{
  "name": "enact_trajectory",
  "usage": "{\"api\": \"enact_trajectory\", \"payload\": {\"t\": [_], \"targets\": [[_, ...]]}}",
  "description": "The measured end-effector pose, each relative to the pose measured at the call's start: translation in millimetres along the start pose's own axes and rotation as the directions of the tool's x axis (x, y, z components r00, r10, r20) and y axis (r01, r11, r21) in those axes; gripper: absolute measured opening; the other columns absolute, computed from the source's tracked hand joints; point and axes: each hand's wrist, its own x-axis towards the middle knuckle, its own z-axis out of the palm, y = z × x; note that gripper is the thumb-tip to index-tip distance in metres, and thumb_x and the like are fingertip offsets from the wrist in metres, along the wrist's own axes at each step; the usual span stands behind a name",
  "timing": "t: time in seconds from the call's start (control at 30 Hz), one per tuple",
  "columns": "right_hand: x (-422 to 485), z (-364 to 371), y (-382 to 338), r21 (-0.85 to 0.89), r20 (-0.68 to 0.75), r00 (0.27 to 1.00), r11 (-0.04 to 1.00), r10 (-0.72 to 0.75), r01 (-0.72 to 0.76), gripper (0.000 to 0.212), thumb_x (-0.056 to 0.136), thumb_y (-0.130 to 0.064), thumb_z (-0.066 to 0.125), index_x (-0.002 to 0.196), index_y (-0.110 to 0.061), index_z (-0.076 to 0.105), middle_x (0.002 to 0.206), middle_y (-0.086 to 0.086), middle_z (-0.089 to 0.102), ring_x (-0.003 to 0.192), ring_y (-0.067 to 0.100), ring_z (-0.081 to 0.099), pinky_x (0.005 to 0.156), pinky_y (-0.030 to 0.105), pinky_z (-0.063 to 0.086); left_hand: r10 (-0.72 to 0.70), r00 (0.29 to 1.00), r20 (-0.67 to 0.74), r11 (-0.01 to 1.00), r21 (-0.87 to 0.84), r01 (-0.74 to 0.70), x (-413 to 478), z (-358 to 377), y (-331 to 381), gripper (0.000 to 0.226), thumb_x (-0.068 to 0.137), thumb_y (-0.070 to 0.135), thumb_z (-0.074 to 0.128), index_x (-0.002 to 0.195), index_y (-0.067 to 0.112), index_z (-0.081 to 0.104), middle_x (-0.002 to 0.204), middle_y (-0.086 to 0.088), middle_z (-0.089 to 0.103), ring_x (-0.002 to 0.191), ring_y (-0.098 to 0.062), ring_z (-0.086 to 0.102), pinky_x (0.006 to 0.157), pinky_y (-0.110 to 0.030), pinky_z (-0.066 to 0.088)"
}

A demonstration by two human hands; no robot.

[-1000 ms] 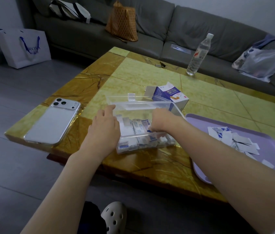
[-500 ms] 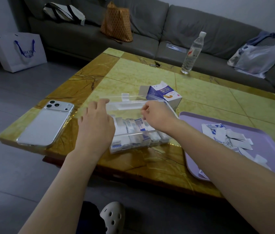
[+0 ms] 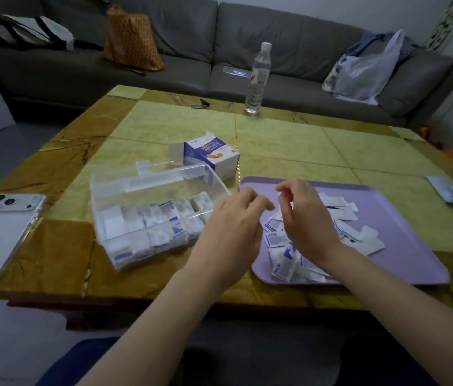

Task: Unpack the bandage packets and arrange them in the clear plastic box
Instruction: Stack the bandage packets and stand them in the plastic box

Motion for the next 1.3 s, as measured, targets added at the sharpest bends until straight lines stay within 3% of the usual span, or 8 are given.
{"api": "enact_trajectory", "payload": {"t": [0.17, 0.33, 0.6, 0.77, 0.9, 1.03, 1.2, 1.3], "targets": [[-21, -14, 71, -0.147, 0.355, 0.916, 0.979, 0.185, -0.141, 0.034, 0.096, -0.026, 0.047, 0.129, -0.016, 0.048, 0.132, 0.004, 0.046, 0.126, 0.020, 0.036, 0.101, 0.029, 0.028, -0.081, 0.940, 0.332, 0.985, 0.173, 0.024, 11, 46, 16, 0.039, 0.097, 0.033, 0.039, 0.135, 0.020, 0.038, 0.129, 0.000, 0.042, 0.115, -0.018, 0.042, 0.096, -0.030, 0.032], [-25, -26, 107, -0.070, 0.625, 0.760, 0.982, 0.180, -0.175, 0.047, 0.091, -0.022, 0.057, 0.135, -0.025, 0.042, 0.139, -0.003, 0.042, 0.127, 0.014, 0.038, 0.102, 0.028, 0.034, -0.233, 0.792, 0.564, 0.943, 0.330, 0.042, 18, 84, 16, 0.072, 0.087, 0.056, 0.048, 0.142, 0.016, 0.025, 0.141, -0.006, 0.035, 0.127, -0.025, 0.032, 0.104, -0.038, 0.028], [-15, -28, 122, -0.052, 0.615, 0.761, 0.974, 0.206, -0.222, 0.064, 0.076, -0.040, 0.073, 0.133, -0.029, 0.046, 0.127, -0.004, 0.047, 0.119, 0.016, 0.040, 0.097, 0.034, 0.038, -0.317, 0.742, 0.590, 0.932, 0.339, 0.128, 41, 98, 15, 0.083, 0.071, 0.059, 0.067, 0.135, 0.021, 0.031, 0.129, -0.005, 0.036, 0.118, -0.023, 0.033, 0.097, -0.033, 0.032], [-15, -32, 122, 0.140, 0.619, 0.761, 0.926, 0.195, -0.351, 0.058, 0.071, -0.034, 0.079, 0.123, -0.029, 0.055, 0.107, -0.013, 0.043, 0.102, 0.006, 0.044, 0.086, 0.022, 0.037, -0.397, 0.672, 0.625, 0.915, 0.327, 0.237, 51, 101, 14, 0.077, 0.067, 0.056, 0.073, 0.125, 0.021, 0.038, 0.124, -0.003, 0.048, 0.111, -0.022, 0.039, 0.092, -0.034, 0.036], [-15, -31, 122, 0.114, 0.621, 0.764, 0.945, 0.174, -0.308, 0.061, 0.073, -0.039, 0.076, 0.128, -0.028, 0.051, 0.114, -0.007, 0.044, 0.108, 0.011, 0.040, 0.090, 0.025, 0.037, -0.408, 0.643, 0.647, 0.911, 0.339, 0.237, 59, 104, 14, 0.053, 0.068, 0.052, 0.074, 0.100, 0.023, 0.043, 0.112, -0.003, 0.051, 0.096, -0.018, 0.039, 0.081, -0.030, 0.035], [-13, -28, 123, 0.025, 0.573, 0.791, 0.960, 0.214, -0.278, 0.068, 0.071, -0.038, 0.077, 0.131, -0.025, 0.046, 0.122, -0.005, 0.048, 0.115, 0.016, 0.036, 0.094, 0.031, 0.037, -0.412, 0.648, 0.641, 0.906, 0.211, 0.368, 62, 105, 15, 0.053, 0.066, 0.032, 0.082, 0.102, 0.021, 0.044, 0.102, 0.001, 0.050, 0.091, -0.017, 0.049, 0.073, -0.026, 0.039], [-10, -22, 126, -0.011, 0.605, 0.717, 0.905, 0.345, -0.426, 0.058, 0.070, -0.040, 0.078, 0.116, -0.022, 0.047, 0.113, 0.004, 0.048, 0.107, 0.020, 0.041, 0.092, 0.037, 0.041, -0.413, 0.635, 0.652, 0.899, 0.181, 0.399, 65, 99, 16, 0.039, 0.070, 0.024, 0.080, 0.096, 0.018, 0.051, 0.096, 0.001, 0.057, 0.084, -0.018, 0.055, 0.068, -0.026, 0.046], [-9, -21, 126, -0.092, 0.596, 0.724, 0.926, 0.347, -0.367, 0.037, 0.077, -0.037, 0.073, 0.103, -0.019, 0.055, 0.109, 0.006, 0.052, 0.106, 0.022, 0.041, 0.088, 0.036, 0.041, -0.421, 0.645, 0.638, 0.896, 0.180, 0.407, 65, 98, 13, 0.031, 0.070, 0.025, 0.080, 0.088, 0.018, 0.055, 0.085, 0.003, 0.058, 0.073, -0.014, 0.054, 0.054, -0.017, 0.041]]}}
